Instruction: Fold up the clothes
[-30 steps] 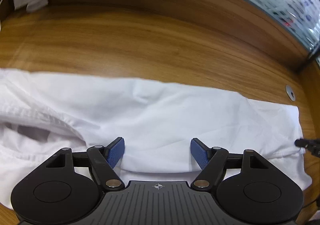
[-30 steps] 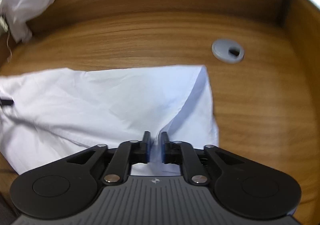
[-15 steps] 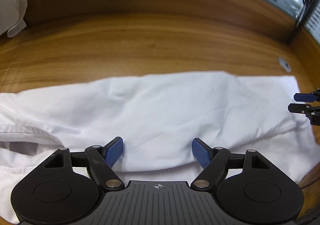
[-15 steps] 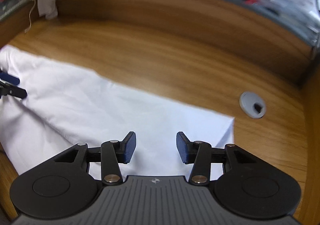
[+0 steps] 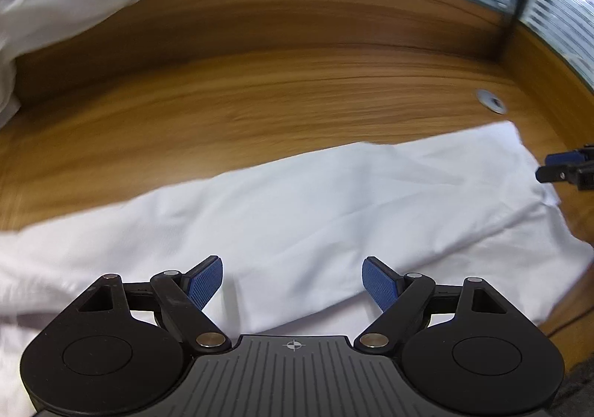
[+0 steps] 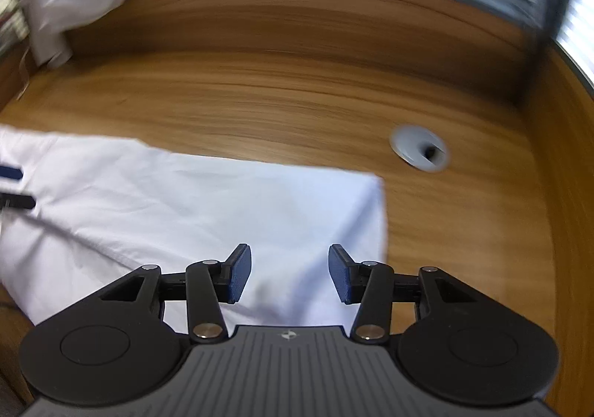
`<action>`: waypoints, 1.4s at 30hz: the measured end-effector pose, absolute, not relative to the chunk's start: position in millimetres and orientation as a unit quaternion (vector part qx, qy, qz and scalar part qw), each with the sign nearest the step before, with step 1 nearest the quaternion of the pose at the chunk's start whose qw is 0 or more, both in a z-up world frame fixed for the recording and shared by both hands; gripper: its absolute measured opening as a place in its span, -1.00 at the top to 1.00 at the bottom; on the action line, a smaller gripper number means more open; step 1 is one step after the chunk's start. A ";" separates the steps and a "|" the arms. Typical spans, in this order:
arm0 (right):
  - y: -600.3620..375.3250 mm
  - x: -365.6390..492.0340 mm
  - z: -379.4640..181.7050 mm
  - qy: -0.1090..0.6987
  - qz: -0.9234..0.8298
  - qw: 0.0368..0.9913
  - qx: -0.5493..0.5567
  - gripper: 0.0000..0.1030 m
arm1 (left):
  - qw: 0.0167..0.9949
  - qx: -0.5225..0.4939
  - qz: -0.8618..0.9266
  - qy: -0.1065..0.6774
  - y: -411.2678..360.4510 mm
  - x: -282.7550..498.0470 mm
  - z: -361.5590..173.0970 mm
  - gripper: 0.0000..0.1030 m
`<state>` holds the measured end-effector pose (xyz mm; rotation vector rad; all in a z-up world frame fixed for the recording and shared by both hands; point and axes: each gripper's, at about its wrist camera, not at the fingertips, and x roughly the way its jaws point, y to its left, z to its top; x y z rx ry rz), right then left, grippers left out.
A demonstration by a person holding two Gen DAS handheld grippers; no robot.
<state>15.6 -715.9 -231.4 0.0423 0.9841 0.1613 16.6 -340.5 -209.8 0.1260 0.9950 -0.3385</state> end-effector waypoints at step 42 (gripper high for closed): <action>-734.7 -9.7 -216.3 0.408 0.098 0.897 0.138 0.94 | 0.767 -0.077 -0.325 0.548 -509.3 105.2 -173.2 -0.64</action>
